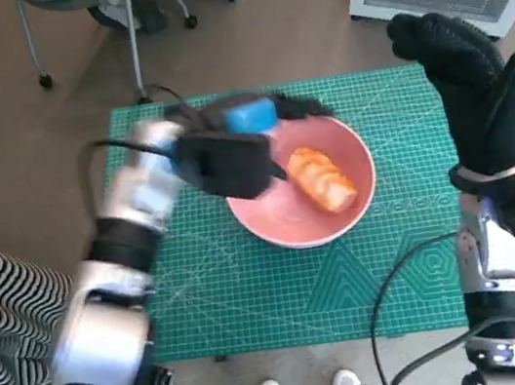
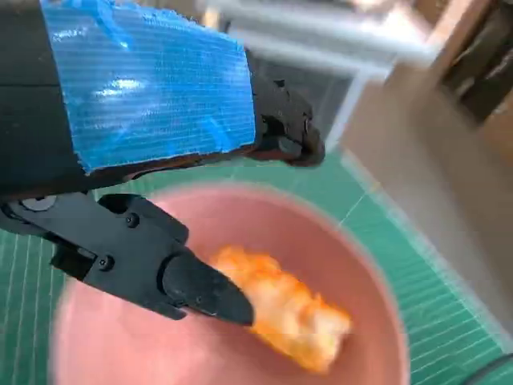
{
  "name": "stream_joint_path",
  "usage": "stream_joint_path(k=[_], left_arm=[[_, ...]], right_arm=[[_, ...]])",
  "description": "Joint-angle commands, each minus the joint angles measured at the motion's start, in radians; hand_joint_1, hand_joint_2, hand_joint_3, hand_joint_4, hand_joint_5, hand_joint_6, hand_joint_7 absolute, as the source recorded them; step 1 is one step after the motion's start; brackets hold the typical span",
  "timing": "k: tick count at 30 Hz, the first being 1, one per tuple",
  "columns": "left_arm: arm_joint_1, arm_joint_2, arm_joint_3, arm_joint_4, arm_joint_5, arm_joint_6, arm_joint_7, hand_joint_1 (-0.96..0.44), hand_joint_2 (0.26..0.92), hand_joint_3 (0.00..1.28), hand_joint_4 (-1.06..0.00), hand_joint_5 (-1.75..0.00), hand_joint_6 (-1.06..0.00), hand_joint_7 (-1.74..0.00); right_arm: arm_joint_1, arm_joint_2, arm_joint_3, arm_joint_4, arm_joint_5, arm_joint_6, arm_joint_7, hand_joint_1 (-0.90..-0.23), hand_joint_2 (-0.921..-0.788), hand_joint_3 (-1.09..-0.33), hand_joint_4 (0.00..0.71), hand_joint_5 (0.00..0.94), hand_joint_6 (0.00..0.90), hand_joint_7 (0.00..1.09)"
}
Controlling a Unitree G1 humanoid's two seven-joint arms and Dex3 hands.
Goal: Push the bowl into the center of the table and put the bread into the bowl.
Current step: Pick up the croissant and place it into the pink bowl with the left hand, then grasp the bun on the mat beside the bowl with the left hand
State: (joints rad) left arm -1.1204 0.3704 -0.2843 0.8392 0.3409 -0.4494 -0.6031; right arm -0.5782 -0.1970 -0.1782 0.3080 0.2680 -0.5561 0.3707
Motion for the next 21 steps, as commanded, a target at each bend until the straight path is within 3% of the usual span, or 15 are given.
stream_joint_path(k=[1, 6, 10, 15, 21], left_arm=[[0.088, 0.134, 0.083, -0.213, -0.083, 0.043, -0.078, -0.68, 0.919, 0.05, 0.0, 0.0, -0.17, -0.02], [0.116, 0.147, 0.089, -0.284, -0.097, 0.09, -0.094, -0.66, 0.92, 0.04, 0.0, 0.0, -0.18, -0.02], [0.199, 0.319, 0.202, -0.417, -0.138, 0.164, -0.129, -0.55, 0.874, 0.02, -0.01, 0.0, -0.2, -0.03], [0.235, 0.39, 0.218, -0.441, -0.105, 0.212, -0.128, -0.45, 0.805, 0.0, -0.03, -0.01, -0.22, -0.04], [0.269, 0.455, 0.21, -0.46, -0.052, 0.272, -0.114, -0.44, 0.784, 0.0, -0.05, -0.01, -0.23, -0.03]], right_arm=[[0.024, -0.003, 0.004, -0.011, -0.014, 0.015, -0.011, -0.722, -0.921, -0.704, 0.173, 0.0, 0.076, 0.4], [0.025, -0.004, 0.004, -0.013, -0.014, 0.017, -0.012, -0.725, -0.921, -0.704, 0.172, 0.0, 0.077, 0.41], [0.024, 0.0, 0.005, -0.008, -0.008, 0.019, -0.012, -0.73, -0.921, -0.704, 0.168, 0.0, 0.076, 0.41], [0.018, 0.004, 0.006, 0.001, -0.002, 0.019, -0.01, -0.732, -0.921, -0.705, 0.167, 0.0, 0.074, 0.41], [0.003, 0.006, 0.006, 0.017, 0.005, 0.025, -0.006, -0.733, -0.921, -0.706, 0.166, 0.0, 0.072, 0.41]])
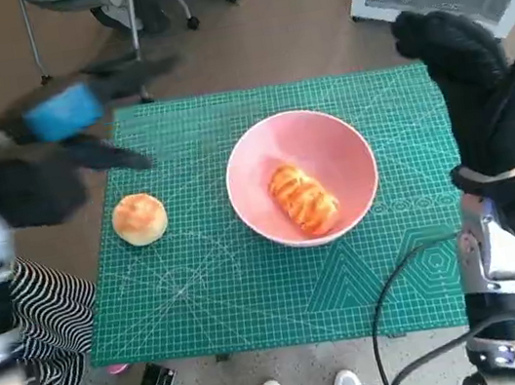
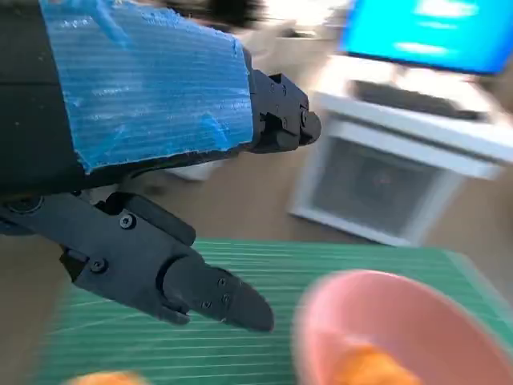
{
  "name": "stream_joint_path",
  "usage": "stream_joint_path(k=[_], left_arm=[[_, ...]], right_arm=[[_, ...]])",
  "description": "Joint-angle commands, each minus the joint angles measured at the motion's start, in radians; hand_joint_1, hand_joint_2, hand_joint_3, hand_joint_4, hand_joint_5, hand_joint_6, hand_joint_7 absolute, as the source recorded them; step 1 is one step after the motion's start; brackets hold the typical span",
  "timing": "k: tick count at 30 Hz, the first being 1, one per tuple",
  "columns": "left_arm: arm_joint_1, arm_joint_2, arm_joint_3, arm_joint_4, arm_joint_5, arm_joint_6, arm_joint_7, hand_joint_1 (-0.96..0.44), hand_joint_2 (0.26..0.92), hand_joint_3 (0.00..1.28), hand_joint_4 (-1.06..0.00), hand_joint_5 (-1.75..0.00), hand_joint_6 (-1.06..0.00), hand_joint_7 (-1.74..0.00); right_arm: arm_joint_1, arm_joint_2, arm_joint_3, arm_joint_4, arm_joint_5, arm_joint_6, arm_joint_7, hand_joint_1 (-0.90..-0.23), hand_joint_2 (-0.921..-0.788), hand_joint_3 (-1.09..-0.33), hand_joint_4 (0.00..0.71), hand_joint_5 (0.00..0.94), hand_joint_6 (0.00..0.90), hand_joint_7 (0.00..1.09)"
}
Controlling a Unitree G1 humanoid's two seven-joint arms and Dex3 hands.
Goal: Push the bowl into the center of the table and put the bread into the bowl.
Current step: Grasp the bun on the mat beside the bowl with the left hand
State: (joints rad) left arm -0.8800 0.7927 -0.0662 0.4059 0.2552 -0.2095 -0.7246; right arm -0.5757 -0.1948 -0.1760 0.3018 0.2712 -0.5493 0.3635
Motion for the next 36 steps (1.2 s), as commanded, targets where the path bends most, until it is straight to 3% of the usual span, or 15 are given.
stream_joint_path(k=[1, 18, 36], left_arm=[[0.034, 0.04, -0.013, -0.027, 0.045, 0.038, 0.01, -0.43, 0.784, 0.0, -0.05, -0.01, -0.23, -0.03], [0.106, 0.044, -0.032, 0.062, 0.032, 0.01, -0.005, -0.39, 0.751, 0.0, -0.1, -0.01, -0.26, -0.02], [0.083, -0.03, -0.152, 0.278, 0.126, -0.023, 0.055, -0.31, 0.76, 0.0, -0.1, 0.0, -0.26, 0.0]], right_arm=[[-0.003, 0.004, 0.003, 0.027, 0.004, 0.02, 0.002, -0.734, -0.921, -0.705, 0.166, 0.0, 0.072, 0.41], [-0.016, 0.016, 0.005, 0.04, 0.027, 0.025, 0.022, -0.744, -0.921, -0.681, 0.175, 0.005, 0.087, 0.43], [-0.015, -0.002, -0.001, 0.054, 0.038, 0.028, 0.048, -0.741, -0.921, -0.672, 0.177, 0.004, 0.085, 0.43]])
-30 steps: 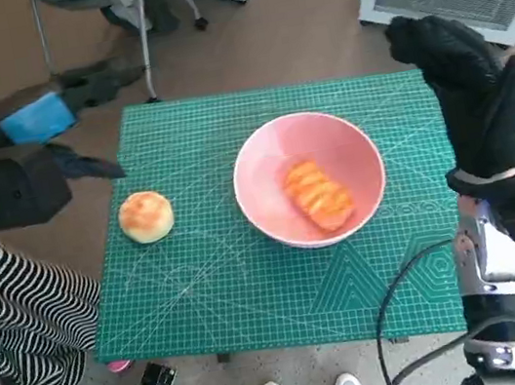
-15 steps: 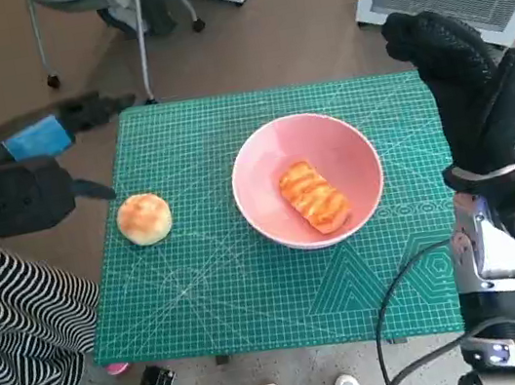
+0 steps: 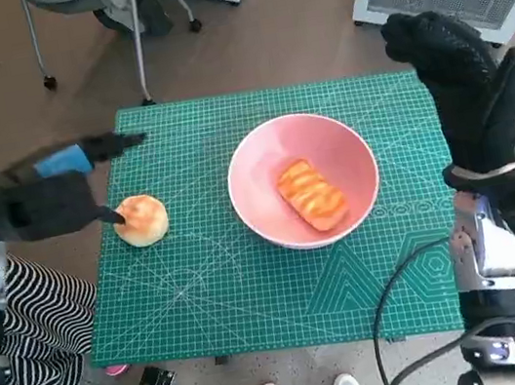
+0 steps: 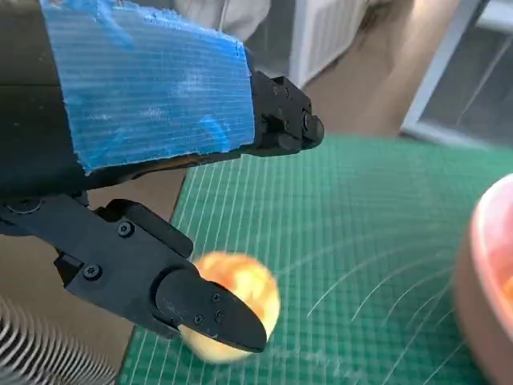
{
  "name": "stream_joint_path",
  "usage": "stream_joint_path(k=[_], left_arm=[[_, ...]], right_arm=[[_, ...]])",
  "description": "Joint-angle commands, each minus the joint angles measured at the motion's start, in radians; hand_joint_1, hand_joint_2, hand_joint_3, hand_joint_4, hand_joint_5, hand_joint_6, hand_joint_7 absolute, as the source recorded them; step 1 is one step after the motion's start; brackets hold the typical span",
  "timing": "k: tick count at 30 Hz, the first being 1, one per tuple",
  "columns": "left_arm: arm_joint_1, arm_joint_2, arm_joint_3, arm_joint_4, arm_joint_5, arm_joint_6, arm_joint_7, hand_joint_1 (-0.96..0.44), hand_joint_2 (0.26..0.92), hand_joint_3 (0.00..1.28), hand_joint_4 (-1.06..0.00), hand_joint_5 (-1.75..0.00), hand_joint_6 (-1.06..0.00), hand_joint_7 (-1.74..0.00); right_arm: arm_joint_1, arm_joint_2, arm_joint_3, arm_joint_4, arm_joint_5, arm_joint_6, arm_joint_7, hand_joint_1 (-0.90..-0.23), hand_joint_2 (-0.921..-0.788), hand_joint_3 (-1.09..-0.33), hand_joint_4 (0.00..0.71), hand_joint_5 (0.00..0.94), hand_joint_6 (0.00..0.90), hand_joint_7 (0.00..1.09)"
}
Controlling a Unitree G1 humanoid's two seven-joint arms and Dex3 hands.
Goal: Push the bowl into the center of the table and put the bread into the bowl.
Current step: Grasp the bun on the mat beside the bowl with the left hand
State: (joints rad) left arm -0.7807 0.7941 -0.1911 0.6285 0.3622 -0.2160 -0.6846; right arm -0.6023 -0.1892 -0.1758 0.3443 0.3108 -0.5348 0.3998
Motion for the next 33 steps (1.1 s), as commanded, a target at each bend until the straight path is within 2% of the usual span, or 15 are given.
stream_joint_path(k=[1, 11, 17, 22, 23, 28, 30, 31, 33], left_arm=[[-0.021, -0.04, -0.035, 0.073, 0.024, -0.015, 0.017, -0.29, 0.761, 0.0, -0.1, 0.0, -0.26, 0.0], [-0.067, -0.1, -0.105, 0.209, 0.095, 0.03, 0.046, -0.2, 0.776, 0.01, -0.12, -0.01, -0.28, -0.01], [-0.093, -0.126, -0.148, 0.259, 0.143, 0.056, 0.064, -0.17, 0.785, 0.01, -0.2, -0.02, -0.36, -0.02], [-0.101, -0.142, -0.172, 0.302, 0.168, 0.038, 0.099, -0.15, 0.789, 0.0, -0.4, -0.03, -0.48, -0.03], [-0.098, -0.146, -0.176, 0.313, 0.174, 0.027, 0.12, -0.15, 0.789, 0.0, -0.42, -0.04, -0.49, -0.03], [-0.083, -0.156, -0.185, 0.339, 0.193, -0.022, 0.228, -0.09, 0.828, 0.01, -0.74, -0.12, -0.74, -0.12], [-0.071, -0.151, -0.178, 0.332, 0.194, -0.052, 0.279, -0.08, 0.833, 0.01, -0.77, -0.13, -0.75, -0.15], [-0.064, -0.146, -0.172, 0.32, 0.191, -0.066, 0.297, -0.04, 0.875, 0.02, -0.77, -0.57, -0.7, -0.66], [-0.054, -0.134, -0.16, 0.291, 0.183, -0.086, 0.322, -0.02, 0.892, 0.02, -0.79, -0.8, -0.68, -0.9]], right_arm=[[0.013, -0.008, -0.001, 0.009, -0.001, 0.015, 0.011, -0.741, -0.921, -0.671, 0.177, 0.004, 0.085, 0.43], [0.022, -0.019, -0.002, -0.003, -0.007, 0.019, 0.011, -0.749, -0.921, -0.67, 0.178, 0.003, 0.085, 0.43], [0.026, -0.026, -0.004, -0.003, -0.012, 0.015, 0.011, -0.744, -0.921, -0.676, 0.178, 0.003, 0.079, 0.43], [0.03, -0.03, -0.003, -0.009, -0.014, 0.016, 0.009, -0.742, -0.921, -0.679, 0.176, 0.001, 0.073, 0.43], [0.031, -0.03, -0.002, -0.01, -0.015, 0.016, 0.009, -0.742, -0.921, -0.679, 0.175, 0.001, 0.073, 0.43], [0.035, -0.034, 0.0, -0.014, -0.018, 0.015, 0.006, -0.74, -0.921, -0.681, 0.174, 0.001, 0.066, 0.43], [0.036, -0.035, 0.001, -0.015, -0.021, 0.015, 0.005, -0.74, -0.921, -0.682, 0.174, 0.001, 0.066, 0.43], [0.037, -0.036, 0.002, -0.017, -0.022, 0.015, 0.004, -0.739, -0.921, -0.684, 0.173, 0.0, 0.063, 0.43], [0.037, -0.038, 0.002, -0.018, -0.024, 0.016, 0.003, -0.737, -0.921, -0.687, 0.173, 0.0, 0.061, 0.42]])
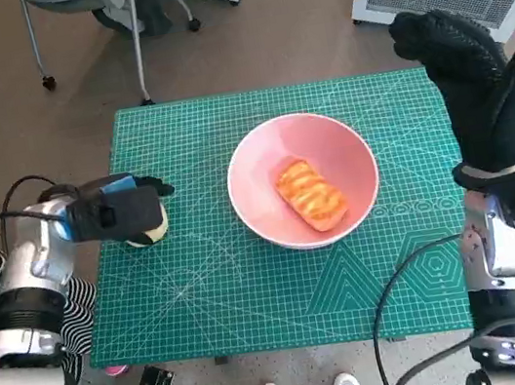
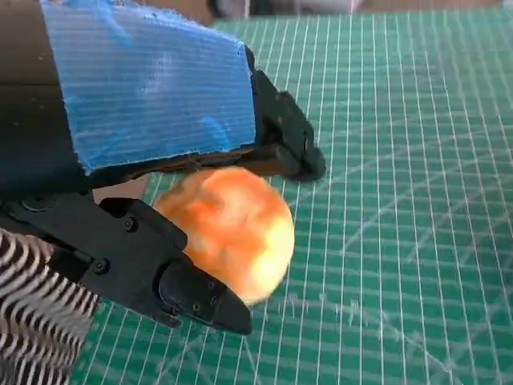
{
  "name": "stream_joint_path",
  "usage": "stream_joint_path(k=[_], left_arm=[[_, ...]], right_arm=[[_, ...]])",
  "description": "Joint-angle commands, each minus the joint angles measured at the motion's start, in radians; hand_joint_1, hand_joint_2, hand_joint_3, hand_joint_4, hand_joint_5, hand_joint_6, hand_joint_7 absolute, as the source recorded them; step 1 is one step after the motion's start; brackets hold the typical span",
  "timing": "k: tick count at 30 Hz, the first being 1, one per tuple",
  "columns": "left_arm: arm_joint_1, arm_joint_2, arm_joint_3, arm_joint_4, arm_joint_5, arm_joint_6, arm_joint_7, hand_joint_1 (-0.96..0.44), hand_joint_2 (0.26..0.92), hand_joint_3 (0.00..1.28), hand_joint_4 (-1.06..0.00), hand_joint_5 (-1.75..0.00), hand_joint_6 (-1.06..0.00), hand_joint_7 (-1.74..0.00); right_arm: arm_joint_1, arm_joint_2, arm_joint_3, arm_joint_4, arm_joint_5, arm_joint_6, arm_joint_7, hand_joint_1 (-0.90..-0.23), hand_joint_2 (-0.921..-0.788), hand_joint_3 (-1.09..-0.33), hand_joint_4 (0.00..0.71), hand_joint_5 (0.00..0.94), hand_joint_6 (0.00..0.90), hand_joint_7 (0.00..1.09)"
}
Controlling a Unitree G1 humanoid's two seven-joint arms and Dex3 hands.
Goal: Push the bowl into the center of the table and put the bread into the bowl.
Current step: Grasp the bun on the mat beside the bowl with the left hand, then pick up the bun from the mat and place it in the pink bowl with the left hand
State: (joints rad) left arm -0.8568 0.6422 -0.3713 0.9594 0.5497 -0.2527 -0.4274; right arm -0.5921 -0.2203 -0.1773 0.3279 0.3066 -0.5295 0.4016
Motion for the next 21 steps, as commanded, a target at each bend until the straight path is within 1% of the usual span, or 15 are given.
stream_joint_path(k=[1, 5, 8, 10, 15, 18, 21], left_arm=[[0.027, 0.023, 0.025, -0.055, -0.009, -0.057, 0.074, -0.01, 0.896, 0.02, -0.8, -0.89, -0.68, -0.97], [0.045, 0.046, 0.066, -0.138, -0.041, -0.085, 0.082, 0.0, 0.901, 0.02, -0.81, -1.03, -0.69, -1.02], [0.062, 0.067, 0.114, -0.247, -0.078, -0.085, 0.065, 0.0, 0.902, 0.02, -0.81, -1.07, -0.69, -1.04], [0.072, 0.077, 0.143, -0.318, -0.102, -0.076, 0.05, 0.0, 0.902, 0.02, -0.82, -1.06, -0.69, -1.05], [0.097, 0.087, 0.222, -0.51, -0.168, -0.032, 0.028, 0.0, 0.898, 0.01, -0.84, -0.99, -0.7, -1.1], [0.104, 0.079, 0.264, -0.619, -0.196, -0.004, 0.033, 0.0, 0.898, 0.01, -0.84, -0.95, -0.7, -1.14], [0.103, 0.059, 0.297, -0.691, -0.226, 0.006, 0.047, 0.0, 0.897, 0.01, -0.85, -0.92, -0.71, -1.15]], right_arm=[[0.026, -0.007, 0.004, -0.002, -0.02, 0.01, 0.001, -0.736, -0.921, -0.69, 0.173, 0.0, 0.059, 0.42], [0.023, -0.01, 0.003, 0.002, -0.019, 0.012, 0.002, -0.732, -0.921, -0.695, 0.172, 0.0, 0.057, 0.43], [0.02, -0.01, 0.005, 0.005, -0.02, 0.012, 0.002, -0.73, -0.921, -0.697, 0.172, 0.0, 0.057, 0.43], [0.018, -0.01, 0.006, 0.008, -0.02, 0.01, 0.004, -0.73, -0.921, -0.697, 0.17, 0.0, 0.056, 0.43], [0.011, -0.007, 0.008, 0.017, -0.016, 0.013, 0.006, -0.729, -0.921, -0.699, 0.165, 0.0, 0.055, 0.43], [0.009, -0.005, 0.01, 0.018, -0.013, 0.017, 0.007, -0.73, -0.921, -0.7, 0.165, 0.0, 0.054, 0.43], [0.008, -0.003, 0.011, 0.018, -0.01, 0.02, 0.007, -0.731, -0.921, -0.7, 0.165, 0.0, 0.054, 0.43]])
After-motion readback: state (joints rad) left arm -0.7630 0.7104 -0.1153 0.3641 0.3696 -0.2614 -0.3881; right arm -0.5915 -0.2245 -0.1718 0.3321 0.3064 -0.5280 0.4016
